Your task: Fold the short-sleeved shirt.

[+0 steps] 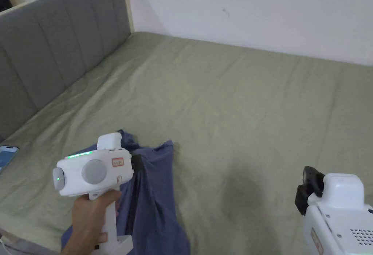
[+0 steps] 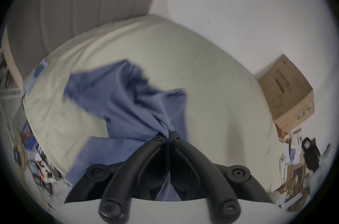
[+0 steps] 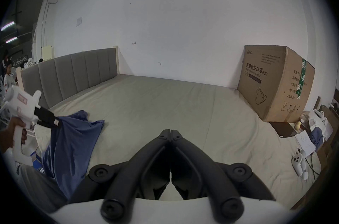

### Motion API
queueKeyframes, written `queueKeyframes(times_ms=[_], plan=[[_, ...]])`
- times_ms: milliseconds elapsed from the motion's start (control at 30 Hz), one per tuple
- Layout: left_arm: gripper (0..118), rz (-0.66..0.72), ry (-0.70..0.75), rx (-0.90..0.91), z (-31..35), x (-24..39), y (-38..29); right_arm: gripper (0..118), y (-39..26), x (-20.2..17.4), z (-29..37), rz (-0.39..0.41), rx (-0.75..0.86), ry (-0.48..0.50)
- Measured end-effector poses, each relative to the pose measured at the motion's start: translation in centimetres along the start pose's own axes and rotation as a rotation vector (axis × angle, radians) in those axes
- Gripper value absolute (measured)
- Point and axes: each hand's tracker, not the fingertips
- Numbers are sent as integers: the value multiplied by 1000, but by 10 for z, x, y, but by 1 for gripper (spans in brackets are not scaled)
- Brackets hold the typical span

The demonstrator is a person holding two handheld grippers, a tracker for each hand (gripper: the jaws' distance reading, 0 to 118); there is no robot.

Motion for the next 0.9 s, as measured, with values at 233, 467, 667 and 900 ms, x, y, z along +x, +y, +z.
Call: queueKeyframes(times_ms=[233,467,667,900], plan=[[3,-192,-230,97,40,114,42,0,3,29,33,-32,50,-42],[3,-396,-414,73,51,239,54,0,0,77,68,-77,94,-163],[3,-516,-513,-25,24,320,17,0,-7,118,94,-98,101,-273],[3,-533,-613,-142,-16,365,-42,0,-16,148,112,-114,84,-356]])
